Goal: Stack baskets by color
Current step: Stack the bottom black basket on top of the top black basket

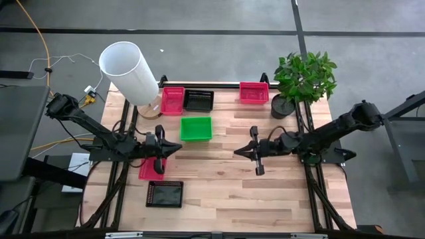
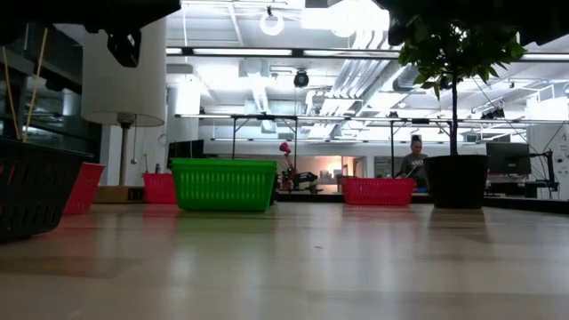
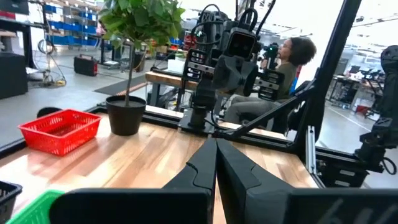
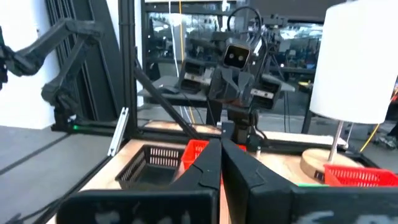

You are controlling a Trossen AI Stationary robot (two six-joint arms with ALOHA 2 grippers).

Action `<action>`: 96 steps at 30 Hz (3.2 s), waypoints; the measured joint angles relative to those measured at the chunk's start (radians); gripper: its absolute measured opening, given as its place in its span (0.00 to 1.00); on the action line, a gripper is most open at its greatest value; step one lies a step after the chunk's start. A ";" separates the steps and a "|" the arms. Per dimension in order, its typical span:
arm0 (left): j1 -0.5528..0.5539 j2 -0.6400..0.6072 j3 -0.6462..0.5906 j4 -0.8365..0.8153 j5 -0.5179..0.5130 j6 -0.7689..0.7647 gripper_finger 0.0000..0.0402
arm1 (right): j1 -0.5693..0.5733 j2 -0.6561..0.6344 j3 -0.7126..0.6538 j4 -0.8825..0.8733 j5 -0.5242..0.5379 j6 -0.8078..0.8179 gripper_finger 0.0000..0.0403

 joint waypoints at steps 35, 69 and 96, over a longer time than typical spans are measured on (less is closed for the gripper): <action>-0.082 0.167 0.253 -0.115 0.274 0.026 0.11 | 0.000 0.001 0.000 -0.062 -0.010 0.085 0.00; -0.582 0.624 0.830 -1.796 0.396 -1.636 0.49 | 0.012 0.001 0.001 -0.086 -0.031 0.140 0.00; -0.547 0.761 0.763 -1.763 0.444 -1.714 0.49 | 0.041 0.001 0.001 -0.093 0.003 0.129 0.00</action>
